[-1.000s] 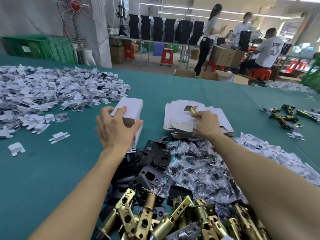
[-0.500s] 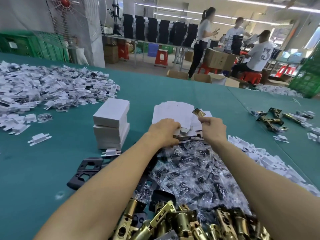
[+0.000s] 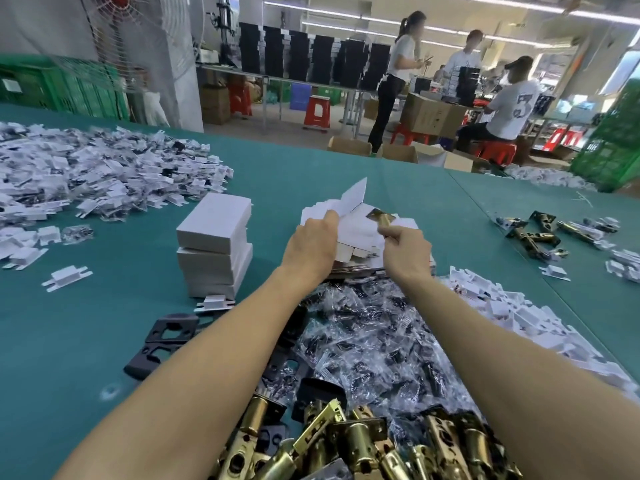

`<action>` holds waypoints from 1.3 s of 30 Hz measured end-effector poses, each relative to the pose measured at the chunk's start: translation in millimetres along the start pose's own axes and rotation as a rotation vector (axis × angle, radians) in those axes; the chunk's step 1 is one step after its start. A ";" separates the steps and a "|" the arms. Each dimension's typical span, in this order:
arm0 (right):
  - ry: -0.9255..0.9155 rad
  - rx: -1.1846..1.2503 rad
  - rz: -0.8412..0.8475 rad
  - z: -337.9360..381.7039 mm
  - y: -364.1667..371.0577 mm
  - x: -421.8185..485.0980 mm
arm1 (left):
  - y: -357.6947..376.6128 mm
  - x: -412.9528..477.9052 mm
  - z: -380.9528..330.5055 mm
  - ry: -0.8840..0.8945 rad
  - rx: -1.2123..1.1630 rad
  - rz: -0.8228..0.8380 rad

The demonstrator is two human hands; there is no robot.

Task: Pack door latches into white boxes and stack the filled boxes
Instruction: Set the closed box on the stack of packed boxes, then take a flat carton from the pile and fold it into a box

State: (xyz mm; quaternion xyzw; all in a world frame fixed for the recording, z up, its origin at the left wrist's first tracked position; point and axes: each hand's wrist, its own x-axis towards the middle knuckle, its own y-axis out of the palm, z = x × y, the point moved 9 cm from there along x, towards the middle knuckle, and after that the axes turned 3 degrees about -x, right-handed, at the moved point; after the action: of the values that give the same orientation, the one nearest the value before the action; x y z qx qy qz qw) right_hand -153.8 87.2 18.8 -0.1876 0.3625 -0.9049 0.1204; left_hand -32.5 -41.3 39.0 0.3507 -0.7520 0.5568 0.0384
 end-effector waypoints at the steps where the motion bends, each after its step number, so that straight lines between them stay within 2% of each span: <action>1: -0.063 -0.071 0.017 9.7 6.9 -0.3 | -0.5 -0.6 1.4 -0.008 -0.017 -0.016; 4: -0.190 -0.253 0.071 33.2 28.5 1.6 | -5.2 -2.4 5.8 -0.038 -0.064 -0.091; 7: -0.241 -0.361 0.213 41.1 52.9 1.4 | -21.0 -7.7 12.0 -0.036 -0.129 -0.228; 10: -0.295 -0.395 0.308 42.6 64.3 -5.5 | -43.3 -20.6 14.1 0.070 -0.168 -0.345; 12: -0.268 -0.320 0.297 42.2 55.2 -8.2 | -50.7 -35.2 10.2 0.198 -0.134 -0.374; 14: -0.154 -0.147 0.177 37.6 29.0 -10.3 | -50.1 -55.6 3.0 0.343 -0.102 -0.374; 16: 0.031 0.188 0.078 24.3 5.5 -14.9 | -46.9 -76.6 -8.7 0.490 -0.106 -0.327; 18: 0.295 0.661 0.163 11.5 7.1 -27.9 | -47.9 -86.7 -21.7 0.619 -0.120 -0.243; 20: 0.418 0.877 0.211 6.6 2.4 -40.0 | -55.0 -92.2 -37.0 0.715 -0.107 -0.140; 22: 0.416 0.848 0.183 3.5 -12.1 -49.6 | -54.6 -88.5 -43.4 0.623 -0.065 0.079; 24: 0.360 0.783 0.199 7.9 -23.8 -66.2 | -54.6 -86.3 -34.0 0.340 -0.075 0.257; 25: 0.332 0.775 0.233 13.0 -26.4 -77.8 | -56.2 -87.8 -28.4 0.194 -0.134 0.295; 27: 0.272 0.807 0.333 26.2 -27.5 -103.6 | -57.1 -90.9 -28.9 0.046 -0.236 0.336; 29: 0.215 0.875 0.428 41.2 -26.5 -125.1 | -55.3 -95.0 -33.9 -0.002 -0.283 0.367; 34: 0.016 0.844 0.527 64.5 -37.5 -149.1 | -62.7 -98.8 -30.7 -0.063 -0.435 0.213; 39: -0.192 0.845 0.586 74.7 -44.8 -154.2 | -59.7 -113.0 -23.3 -0.116 -0.850 0.262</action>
State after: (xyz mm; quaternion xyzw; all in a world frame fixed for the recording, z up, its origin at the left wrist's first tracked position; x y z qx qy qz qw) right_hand 13.3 127.9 61.1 -0.0957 -0.0096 -0.8793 0.4665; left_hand 78.6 25.7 45.5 0.2361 -0.9530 0.1779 0.0658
